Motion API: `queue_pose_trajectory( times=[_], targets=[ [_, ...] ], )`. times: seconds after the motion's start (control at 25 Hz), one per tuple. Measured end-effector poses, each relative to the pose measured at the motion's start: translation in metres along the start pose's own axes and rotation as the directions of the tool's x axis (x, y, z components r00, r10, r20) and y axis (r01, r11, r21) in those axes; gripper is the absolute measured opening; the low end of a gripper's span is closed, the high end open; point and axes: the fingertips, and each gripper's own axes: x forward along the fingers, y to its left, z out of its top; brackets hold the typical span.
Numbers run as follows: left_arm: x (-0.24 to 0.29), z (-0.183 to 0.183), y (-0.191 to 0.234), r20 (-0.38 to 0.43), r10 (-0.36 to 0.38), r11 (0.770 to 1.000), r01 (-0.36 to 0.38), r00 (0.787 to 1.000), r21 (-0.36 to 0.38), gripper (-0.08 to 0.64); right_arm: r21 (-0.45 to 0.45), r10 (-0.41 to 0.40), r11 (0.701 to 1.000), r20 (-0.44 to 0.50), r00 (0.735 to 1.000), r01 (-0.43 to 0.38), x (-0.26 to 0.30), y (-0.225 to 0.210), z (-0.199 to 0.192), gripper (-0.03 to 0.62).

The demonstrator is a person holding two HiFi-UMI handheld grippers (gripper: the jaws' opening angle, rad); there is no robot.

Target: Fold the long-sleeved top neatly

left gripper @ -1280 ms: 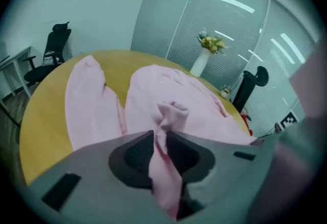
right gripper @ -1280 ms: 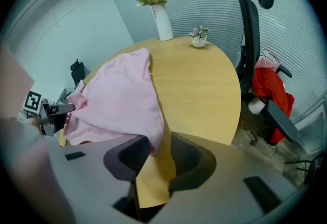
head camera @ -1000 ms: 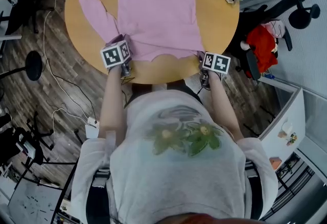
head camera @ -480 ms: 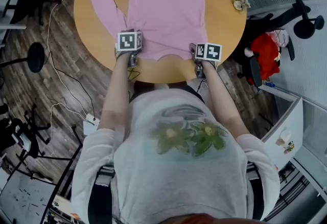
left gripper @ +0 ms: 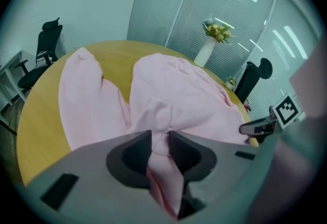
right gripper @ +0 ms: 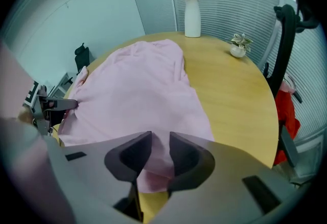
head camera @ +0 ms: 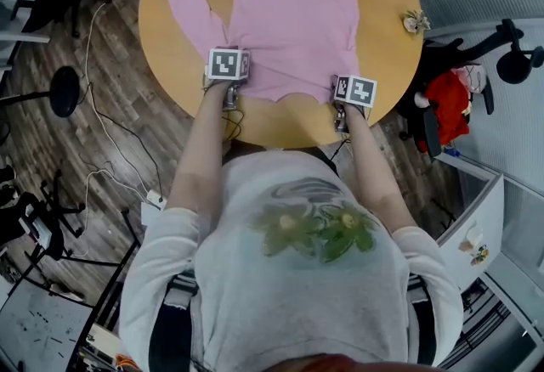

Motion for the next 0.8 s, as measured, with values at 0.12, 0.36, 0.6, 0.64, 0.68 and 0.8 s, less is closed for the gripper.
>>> queue_pose_trajectory(
  times=[0.12,0.36,0.6,0.64,0.68,0.8],
  targets=[
    [-0.008,0.010,0.004,0.032,-0.116,0.993,0.115,0.993,0.020,0.091,0.019,-0.024,1.000,0.020,1.000,0.024,0.002,0.003,0.007,0.121],
    [-0.060,0.051,0.093,0.268,-0.120,0.988,0.142,0.956,-0.065,0.089,0.030,-0.053,0.998,0.143,0.988,0.050,-0.016,0.011,0.012,0.132],
    [-0.072,0.086,0.224,0.290,0.101,0.966,-0.024,0.952,-0.256,0.091,0.126,-0.021,0.992,0.282,0.959,-0.016,-0.036,0.025,0.032,0.132],
    [-0.070,0.092,0.236,0.294,0.121,0.957,-0.034,0.948,-0.287,0.091,0.127,-0.023,0.992,0.286,0.958,-0.014,-0.036,0.027,0.034,0.132],
    [-0.066,0.099,0.246,0.297,0.135,0.950,-0.038,0.945,-0.310,0.091,0.123,-0.025,0.992,0.288,0.957,-0.011,-0.036,0.030,0.037,0.132],
    [-0.051,0.114,0.260,0.271,0.159,0.948,-0.070,0.949,-0.311,0.092,0.111,-0.023,0.994,0.286,0.958,-0.009,-0.035,0.041,0.042,0.132]
  ],
)
